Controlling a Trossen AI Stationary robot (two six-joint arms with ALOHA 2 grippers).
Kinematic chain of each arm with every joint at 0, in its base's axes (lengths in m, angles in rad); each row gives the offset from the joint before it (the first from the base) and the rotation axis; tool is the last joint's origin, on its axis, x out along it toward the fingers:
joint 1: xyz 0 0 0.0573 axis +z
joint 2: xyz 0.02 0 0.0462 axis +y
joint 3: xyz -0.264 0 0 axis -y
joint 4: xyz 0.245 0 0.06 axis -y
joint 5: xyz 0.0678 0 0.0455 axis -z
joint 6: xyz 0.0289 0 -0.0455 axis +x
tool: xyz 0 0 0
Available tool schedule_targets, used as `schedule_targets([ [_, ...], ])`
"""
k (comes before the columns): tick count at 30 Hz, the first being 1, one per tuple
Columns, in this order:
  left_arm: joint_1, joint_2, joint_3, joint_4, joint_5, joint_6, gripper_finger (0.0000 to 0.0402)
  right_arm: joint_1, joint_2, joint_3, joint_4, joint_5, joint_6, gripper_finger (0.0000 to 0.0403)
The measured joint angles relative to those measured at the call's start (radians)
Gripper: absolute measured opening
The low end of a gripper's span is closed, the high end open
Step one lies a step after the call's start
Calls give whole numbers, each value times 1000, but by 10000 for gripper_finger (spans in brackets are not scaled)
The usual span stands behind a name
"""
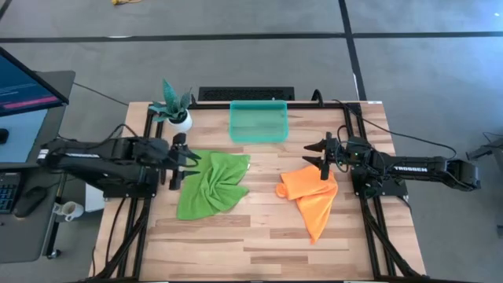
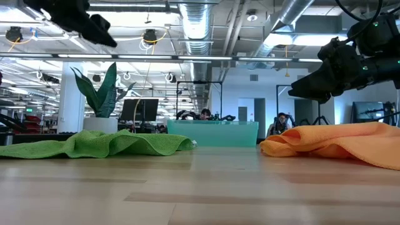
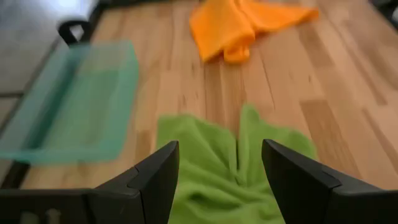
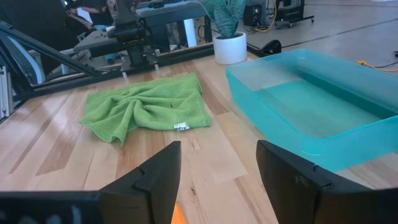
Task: Roll towel into tight, uniform cylinder
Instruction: Roll the green microfiber towel
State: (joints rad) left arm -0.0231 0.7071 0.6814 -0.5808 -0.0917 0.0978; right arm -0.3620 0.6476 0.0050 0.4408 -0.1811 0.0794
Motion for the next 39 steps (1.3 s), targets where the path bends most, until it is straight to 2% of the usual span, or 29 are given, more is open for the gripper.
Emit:
schedule_targets([
  [5,-31,62,18,-91,4,-92,222,0,0,0,0,0,0,230],
  [13,-207,150,19,-127,46,-298,222,0,0,0,0,0,0,230],
  [28,-551,432,19,-125,-37,-674,222,0,0,0,0,0,0,230],
  [39,-710,662,19,-125,-80,-916,222,0,0,0,0,0,0,230],
])
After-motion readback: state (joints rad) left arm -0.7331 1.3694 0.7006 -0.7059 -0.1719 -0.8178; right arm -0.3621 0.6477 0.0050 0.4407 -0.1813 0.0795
